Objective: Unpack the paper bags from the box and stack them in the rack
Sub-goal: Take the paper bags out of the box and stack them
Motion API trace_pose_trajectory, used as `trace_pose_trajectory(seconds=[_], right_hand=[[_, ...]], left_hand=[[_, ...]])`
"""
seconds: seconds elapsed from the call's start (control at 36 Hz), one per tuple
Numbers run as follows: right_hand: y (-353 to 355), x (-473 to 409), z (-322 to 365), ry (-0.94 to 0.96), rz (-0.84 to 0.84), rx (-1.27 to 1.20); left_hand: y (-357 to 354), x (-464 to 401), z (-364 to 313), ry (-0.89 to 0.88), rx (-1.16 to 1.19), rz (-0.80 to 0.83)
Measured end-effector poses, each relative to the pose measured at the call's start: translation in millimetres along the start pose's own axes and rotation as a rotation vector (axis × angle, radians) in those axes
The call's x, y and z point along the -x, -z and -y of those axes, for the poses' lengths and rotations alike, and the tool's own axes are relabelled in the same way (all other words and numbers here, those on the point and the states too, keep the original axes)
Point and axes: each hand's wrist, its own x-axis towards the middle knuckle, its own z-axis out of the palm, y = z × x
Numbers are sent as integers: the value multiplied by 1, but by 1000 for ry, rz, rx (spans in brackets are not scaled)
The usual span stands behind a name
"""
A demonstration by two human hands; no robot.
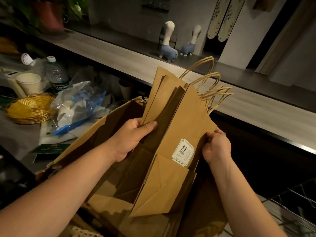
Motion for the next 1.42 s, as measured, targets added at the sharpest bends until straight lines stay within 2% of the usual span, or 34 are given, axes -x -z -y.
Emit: trace_pose_trajectory(seconds=[0.14, 0.25, 0.39, 0.56, 0.69, 0.81, 0.86, 0.94, 1.08, 1.17, 1.22, 1.33, 1.42], right_hand=[[-3, -1, -4, 92, -24, 133], [-4, -3, -10, 239, -64, 283], [-3, 5, -7, 328, -24, 347], [-3, 20, -3, 334, 220, 259], [-5, 39, 11, 603, 445, 62], [-1, 46, 13, 730, 552, 160], [3, 45, 10, 715, 549, 313], [8, 43, 6, 566, 535, 477], [10, 35, 4, 390, 493, 720], [12, 32, 1, 315, 490, 795], [12, 33, 0, 324, 494, 800], [10, 38, 0, 468, 475, 669], [8, 36, -3, 471, 468, 591]], left_hand=[[-1, 2, 2, -103, -154, 58], [0, 3, 5, -34, -260, 119], [7, -4, 14, 21, -553, 19], [15, -4, 0, -103, -454, -82], [20, -1, -3, -172, -340, -171], [29, -4, 9, -78, -378, -243], [33, -10, 18, 26, -415, -257], [30, -17, 30, 136, -309, -271], [25, -24, 49, 164, -193, -298], [28, -27, 56, 171, -231, -319], [28, -27, 54, 142, -263, -334], [28, -27, 35, 49, -260, -358], [31, -28, 27, 44, -206, -353]])
